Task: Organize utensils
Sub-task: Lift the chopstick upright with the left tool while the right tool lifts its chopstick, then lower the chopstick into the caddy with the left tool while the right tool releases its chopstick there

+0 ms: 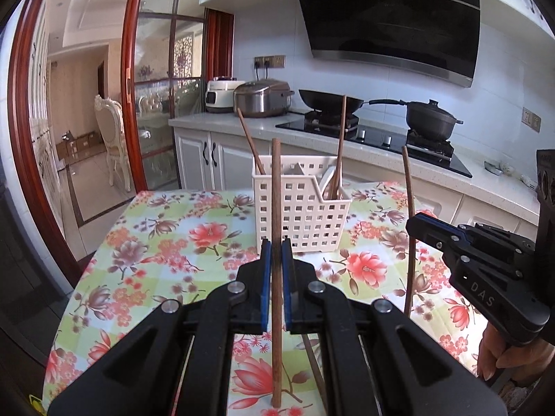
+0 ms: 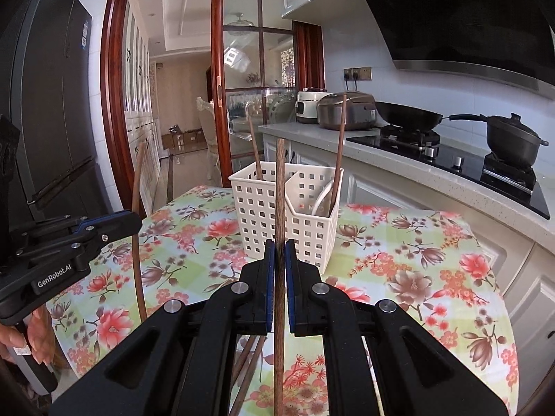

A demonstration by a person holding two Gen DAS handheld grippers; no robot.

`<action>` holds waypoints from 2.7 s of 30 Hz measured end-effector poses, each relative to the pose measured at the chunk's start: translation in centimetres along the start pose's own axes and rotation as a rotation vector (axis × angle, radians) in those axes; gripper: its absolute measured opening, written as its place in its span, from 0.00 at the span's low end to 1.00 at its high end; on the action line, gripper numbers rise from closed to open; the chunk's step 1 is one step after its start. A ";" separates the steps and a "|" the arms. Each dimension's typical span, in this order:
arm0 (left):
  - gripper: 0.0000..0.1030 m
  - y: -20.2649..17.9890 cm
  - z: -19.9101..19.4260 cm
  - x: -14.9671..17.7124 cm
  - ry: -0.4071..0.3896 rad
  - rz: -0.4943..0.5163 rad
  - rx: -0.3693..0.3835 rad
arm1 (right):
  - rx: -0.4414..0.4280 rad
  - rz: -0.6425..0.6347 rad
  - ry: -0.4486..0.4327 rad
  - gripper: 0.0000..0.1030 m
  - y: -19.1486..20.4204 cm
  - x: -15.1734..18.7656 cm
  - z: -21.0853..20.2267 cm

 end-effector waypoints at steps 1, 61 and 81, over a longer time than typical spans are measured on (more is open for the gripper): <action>0.06 0.0 -0.3 0.0 -0.004 0.000 0.000 | 0.001 0.001 -0.001 0.06 -0.1 0.0 -0.1; 0.06 2.0 0.8 -23.0 -0.179 -0.037 0.028 | 0.052 0.020 -0.119 0.06 -4.2 -18.7 1.9; 0.06 2.5 14.2 -18.3 0.166 -0.041 0.122 | 0.042 0.036 0.248 0.06 -5.5 -13.3 14.3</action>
Point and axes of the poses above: each gripper's, at about its wrist camera, not at the fingertips, and z roughly the way its jaws point, y to its left, x to its underside, the point moved 10 cm from there along z, roughly the way its jaws point, and after that the axes turned 9 degrees about y, right-handed, at the moved point
